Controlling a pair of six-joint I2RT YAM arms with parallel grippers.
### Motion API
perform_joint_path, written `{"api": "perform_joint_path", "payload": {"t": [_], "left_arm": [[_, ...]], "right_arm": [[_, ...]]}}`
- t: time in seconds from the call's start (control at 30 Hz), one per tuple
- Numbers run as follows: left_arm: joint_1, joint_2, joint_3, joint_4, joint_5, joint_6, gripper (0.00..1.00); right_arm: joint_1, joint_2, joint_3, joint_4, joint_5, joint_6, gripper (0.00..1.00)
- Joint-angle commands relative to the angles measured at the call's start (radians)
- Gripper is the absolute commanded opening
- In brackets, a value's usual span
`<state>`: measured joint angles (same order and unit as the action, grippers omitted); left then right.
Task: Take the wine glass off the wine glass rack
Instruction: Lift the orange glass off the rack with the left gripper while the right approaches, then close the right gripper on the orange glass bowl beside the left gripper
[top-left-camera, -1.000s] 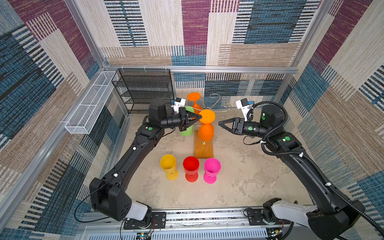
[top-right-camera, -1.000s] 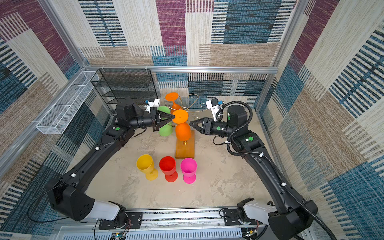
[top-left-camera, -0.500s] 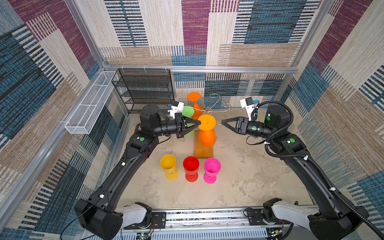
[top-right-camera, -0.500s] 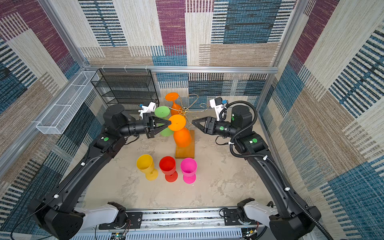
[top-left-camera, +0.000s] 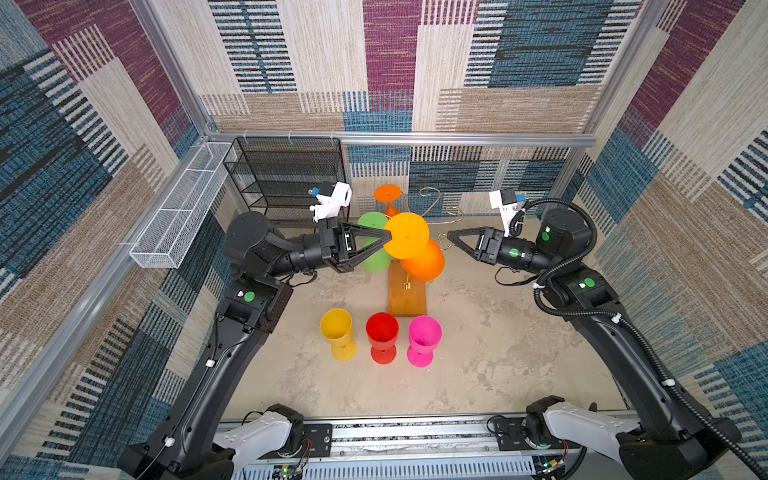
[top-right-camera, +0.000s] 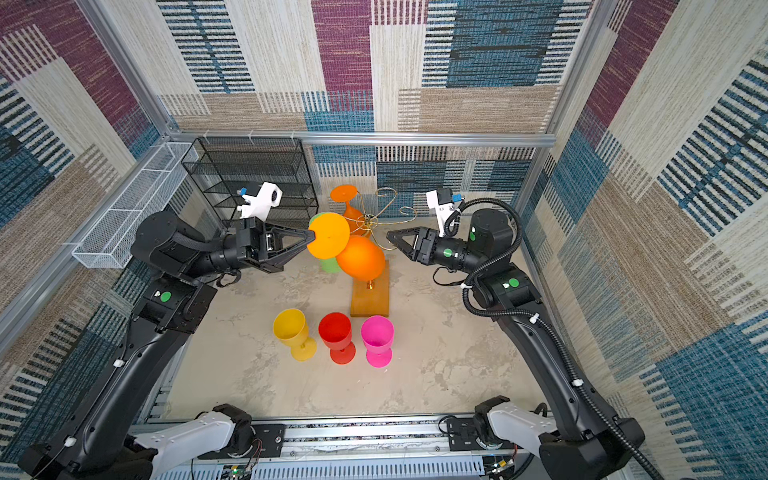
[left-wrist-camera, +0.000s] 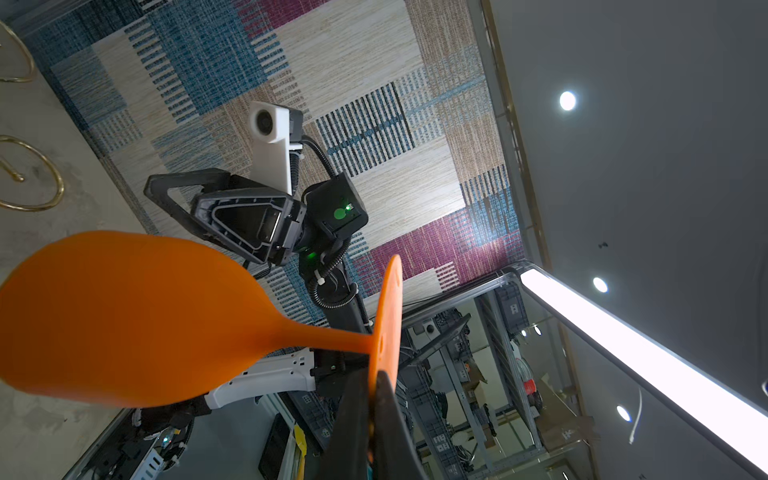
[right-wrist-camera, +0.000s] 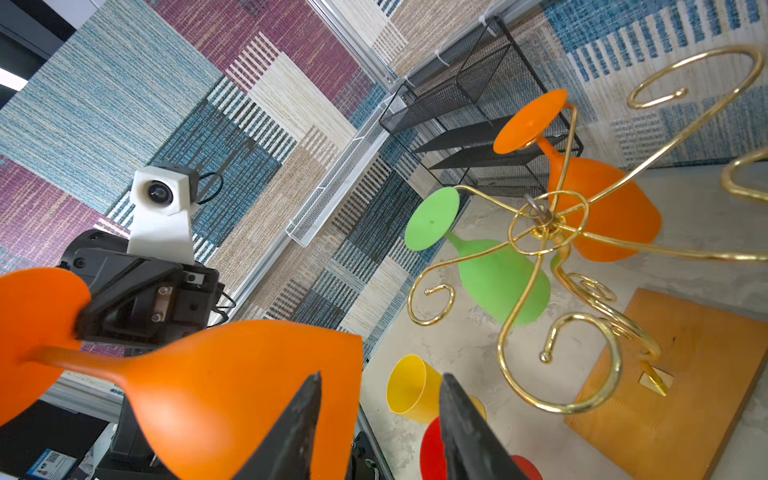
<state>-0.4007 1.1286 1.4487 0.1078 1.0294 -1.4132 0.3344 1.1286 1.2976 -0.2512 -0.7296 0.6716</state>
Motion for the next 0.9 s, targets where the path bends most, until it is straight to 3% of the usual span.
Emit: {"api": "perform_joint_path", "payload": {"t": [0.0, 0.17, 0.37, 0.57, 0.87], "left_arm": [[0.009, 0.0, 0.021, 0.142, -0.025, -0.007, 0.0], [0.024, 0.047, -0.041, 0.458, -0.103, -0.145, 0.0], [0.03, 0.169, -0.106, 0.812, -0.179, -0.343, 0.0], [0.028, 0.247, -0.129, 0.951, -0.216, -0.446, 0.0], [0.007, 0.252, -0.204, 1.03, -0.273, -0.515, 0.0]], "right_arm": [[-0.001, -0.041, -0.033, 0.127, 0.031, 0.008, 0.5], [-0.006, -0.145, -0.202, 0.394, 0.092, 0.072, 0.58], [-0.009, -0.213, -0.348, 0.671, 0.116, 0.142, 0.59], [-0.009, -0.205, -0.358, 0.694, 0.143, 0.098, 0.6], [-0.01, -0.115, -0.335, 0.751, 0.156, 0.081, 0.6]]}}
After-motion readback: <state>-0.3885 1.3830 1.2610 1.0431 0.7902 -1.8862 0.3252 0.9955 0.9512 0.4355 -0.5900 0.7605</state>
